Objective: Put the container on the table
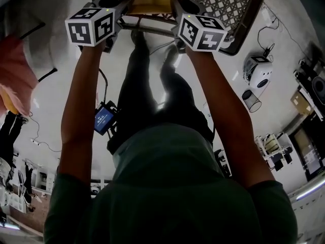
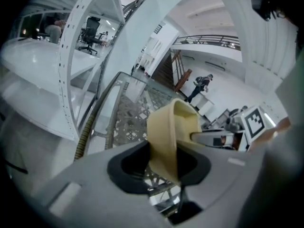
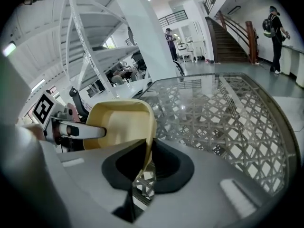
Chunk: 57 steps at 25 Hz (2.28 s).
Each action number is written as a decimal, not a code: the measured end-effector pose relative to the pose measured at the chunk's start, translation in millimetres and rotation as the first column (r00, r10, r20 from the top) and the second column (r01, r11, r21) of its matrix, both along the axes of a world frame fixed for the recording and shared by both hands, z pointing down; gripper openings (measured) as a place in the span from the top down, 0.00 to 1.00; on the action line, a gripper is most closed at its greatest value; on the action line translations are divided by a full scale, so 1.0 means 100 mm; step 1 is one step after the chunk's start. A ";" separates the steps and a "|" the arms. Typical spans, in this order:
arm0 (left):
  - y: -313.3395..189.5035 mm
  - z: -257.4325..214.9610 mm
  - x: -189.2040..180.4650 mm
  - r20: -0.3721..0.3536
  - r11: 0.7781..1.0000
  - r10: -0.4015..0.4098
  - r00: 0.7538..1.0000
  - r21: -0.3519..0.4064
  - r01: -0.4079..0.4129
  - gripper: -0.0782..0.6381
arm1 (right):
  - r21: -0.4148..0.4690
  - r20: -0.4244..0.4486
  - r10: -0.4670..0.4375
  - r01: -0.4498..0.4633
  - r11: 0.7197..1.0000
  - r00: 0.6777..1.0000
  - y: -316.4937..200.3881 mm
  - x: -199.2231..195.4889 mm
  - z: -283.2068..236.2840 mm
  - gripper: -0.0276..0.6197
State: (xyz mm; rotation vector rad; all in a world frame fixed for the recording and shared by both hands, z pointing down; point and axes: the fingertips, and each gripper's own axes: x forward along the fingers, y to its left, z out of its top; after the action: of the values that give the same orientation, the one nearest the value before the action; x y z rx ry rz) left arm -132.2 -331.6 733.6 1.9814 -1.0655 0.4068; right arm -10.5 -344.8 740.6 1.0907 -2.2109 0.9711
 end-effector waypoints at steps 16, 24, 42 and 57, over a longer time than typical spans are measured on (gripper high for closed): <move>-0.16 0.38 -0.02 0.073 0.999 -0.005 0.997 -0.042 0.008 0.70 | -0.087 -0.033 0.040 -0.042 0.995 0.999 -0.15 0.00 0.37 0.90; -0.21 0.38 -0.09 0.165 0.999 -0.019 0.986 -0.033 0.025 0.58 | -0.127 -0.028 0.049 -0.052 0.991 0.998 -0.19 -0.04 0.34 0.87; -0.06 -1.53 -0.54 0.150 0.961 -0.115 0.982 0.266 0.072 0.58 | 0.123 0.113 -0.008 -0.006 0.992 0.994 -0.25 -0.21 -1.40 0.87; 1.22 -4.69 -0.30 0.150 0.724 -0.100 0.984 0.689 -0.032 0.89 | 0.729 0.225 -0.474 0.176 0.661 0.851 1.29 -0.19 -5.15 0.95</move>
State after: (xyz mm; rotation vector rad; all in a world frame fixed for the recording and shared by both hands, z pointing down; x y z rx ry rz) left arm -161.8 -209.8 264.2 2.6108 -1.5265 0.1650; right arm -30.0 -216.2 225.8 0.7191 -3.1146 0.1724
